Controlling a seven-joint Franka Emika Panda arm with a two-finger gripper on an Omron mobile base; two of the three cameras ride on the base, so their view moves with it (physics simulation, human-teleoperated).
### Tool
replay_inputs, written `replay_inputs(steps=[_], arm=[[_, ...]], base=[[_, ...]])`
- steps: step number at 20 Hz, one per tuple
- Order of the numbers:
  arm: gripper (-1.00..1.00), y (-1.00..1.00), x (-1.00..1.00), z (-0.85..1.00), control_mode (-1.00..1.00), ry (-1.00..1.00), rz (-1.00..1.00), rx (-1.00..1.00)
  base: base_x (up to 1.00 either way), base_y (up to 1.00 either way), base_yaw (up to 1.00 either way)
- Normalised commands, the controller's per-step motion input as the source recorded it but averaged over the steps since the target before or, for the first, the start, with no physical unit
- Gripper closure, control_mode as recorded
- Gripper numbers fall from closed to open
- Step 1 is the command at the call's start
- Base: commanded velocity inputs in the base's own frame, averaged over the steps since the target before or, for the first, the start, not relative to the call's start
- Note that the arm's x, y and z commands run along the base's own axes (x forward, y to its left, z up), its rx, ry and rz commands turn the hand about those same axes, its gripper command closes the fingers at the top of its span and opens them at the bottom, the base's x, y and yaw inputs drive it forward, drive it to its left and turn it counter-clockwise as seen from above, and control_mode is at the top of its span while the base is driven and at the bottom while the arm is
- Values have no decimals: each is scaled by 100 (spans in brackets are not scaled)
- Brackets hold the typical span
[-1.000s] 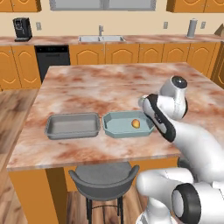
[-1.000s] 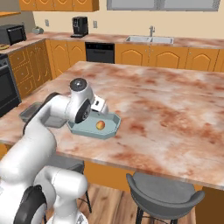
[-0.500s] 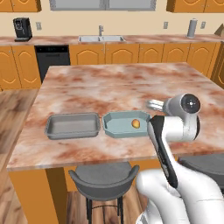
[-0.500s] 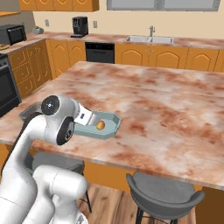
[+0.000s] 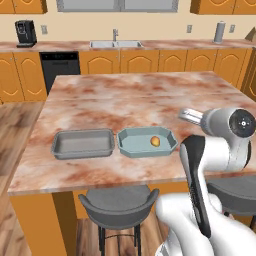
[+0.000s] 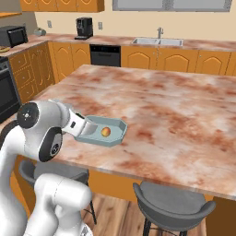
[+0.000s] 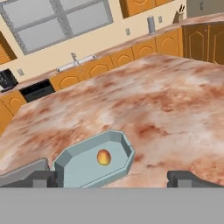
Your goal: Place the cold items (potato and mango) from the fridge in one tupperware on the dining counter. Place the warm items (hot dog and kebab skewer) in the stove area in another tupperware.
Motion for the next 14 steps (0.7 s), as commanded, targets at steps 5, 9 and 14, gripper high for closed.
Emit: replay_inputs(steps=[5,9,14], arm=[[-100,34,-27,-19,-100,0,12,-11],[-100,24,-44,-27,-100,0,20,-10],[-100,0,-12,-5,100,0,4,-1]], base=[[0,0,0],[0,0,0],[-60,-12,0]])
